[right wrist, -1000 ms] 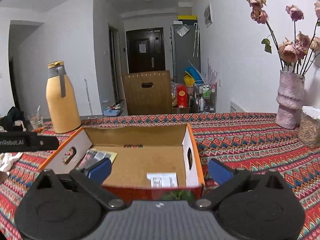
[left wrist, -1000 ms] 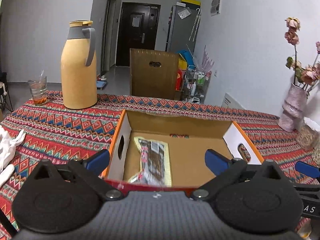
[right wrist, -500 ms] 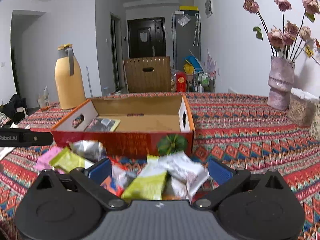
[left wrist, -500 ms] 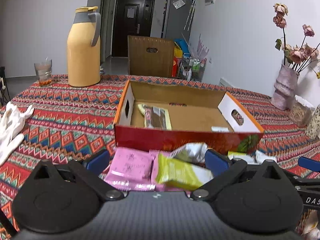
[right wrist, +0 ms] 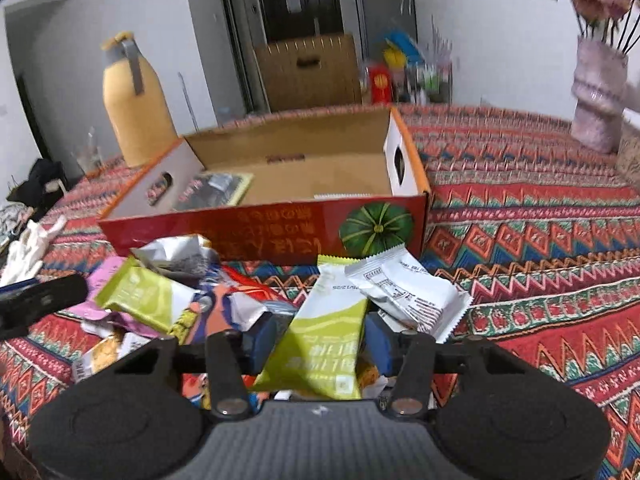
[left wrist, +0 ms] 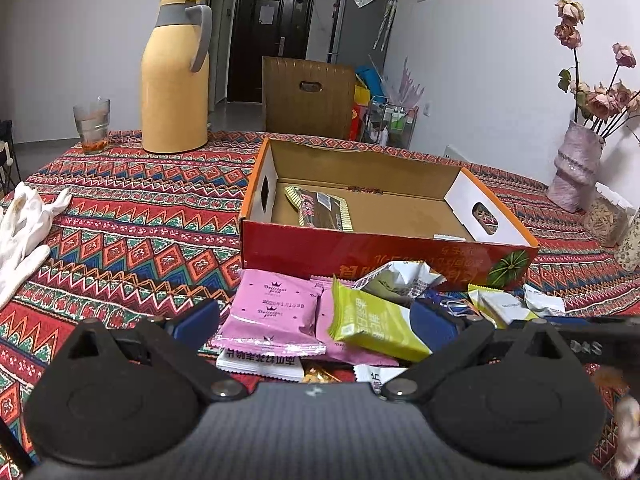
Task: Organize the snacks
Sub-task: 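Return both grippers to the pile and grasp the white-and-green bar with the right gripper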
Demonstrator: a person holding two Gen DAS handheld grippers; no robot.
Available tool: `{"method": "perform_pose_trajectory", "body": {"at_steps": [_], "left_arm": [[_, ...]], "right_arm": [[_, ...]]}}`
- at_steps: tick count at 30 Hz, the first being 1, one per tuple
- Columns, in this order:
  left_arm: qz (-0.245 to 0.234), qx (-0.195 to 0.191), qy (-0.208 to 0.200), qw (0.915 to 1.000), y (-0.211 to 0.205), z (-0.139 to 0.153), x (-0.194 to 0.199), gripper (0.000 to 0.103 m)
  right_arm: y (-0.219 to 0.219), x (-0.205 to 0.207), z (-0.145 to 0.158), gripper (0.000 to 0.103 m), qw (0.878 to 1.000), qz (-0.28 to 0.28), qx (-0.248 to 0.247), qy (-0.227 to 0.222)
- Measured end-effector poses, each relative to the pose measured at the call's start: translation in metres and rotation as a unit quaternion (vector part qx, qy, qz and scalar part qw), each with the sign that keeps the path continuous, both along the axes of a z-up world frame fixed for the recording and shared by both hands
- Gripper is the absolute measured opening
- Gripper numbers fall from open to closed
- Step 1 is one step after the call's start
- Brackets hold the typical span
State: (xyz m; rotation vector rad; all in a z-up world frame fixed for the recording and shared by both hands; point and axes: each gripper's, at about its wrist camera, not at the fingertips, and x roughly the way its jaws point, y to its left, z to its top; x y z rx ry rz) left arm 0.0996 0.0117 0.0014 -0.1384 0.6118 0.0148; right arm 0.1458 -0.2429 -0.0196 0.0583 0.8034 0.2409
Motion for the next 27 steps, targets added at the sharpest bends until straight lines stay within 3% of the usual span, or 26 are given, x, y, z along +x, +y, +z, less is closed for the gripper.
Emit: {"method": "perform_pose_trajectory", "body": {"at_steps": [5, 14, 21, 27], "left_arm": [[0.0, -0.003, 0.003, 1.0, 0.003, -0.001, -0.002, 0.103], [-0.001, -0.005, 0.006, 1.0, 0.004, -0.002, -0.003, 0.103], [0.006, 0.001, 0.012, 0.9999, 0.008, -0.005, -0.006, 0.103], [0.004, 0.03, 0.03, 0.9991, 0.01, -0.014, -0.01, 0.103]], "right_arm": [[0.011, 0.018, -0.009, 0.047, 0.999, -0.007, -0.037, 0.024], [0.023, 0.011, -0.011, 0.038, 0.996, 0.02, -0.084, 0.011], [0.013, -0.02, 0.006, 0.038, 0.997, 0.011, -0.058, -0.054], [0.004, -0.058, 0.017, 0.038, 0.993, -0.005, -0.024, -0.116]]}}
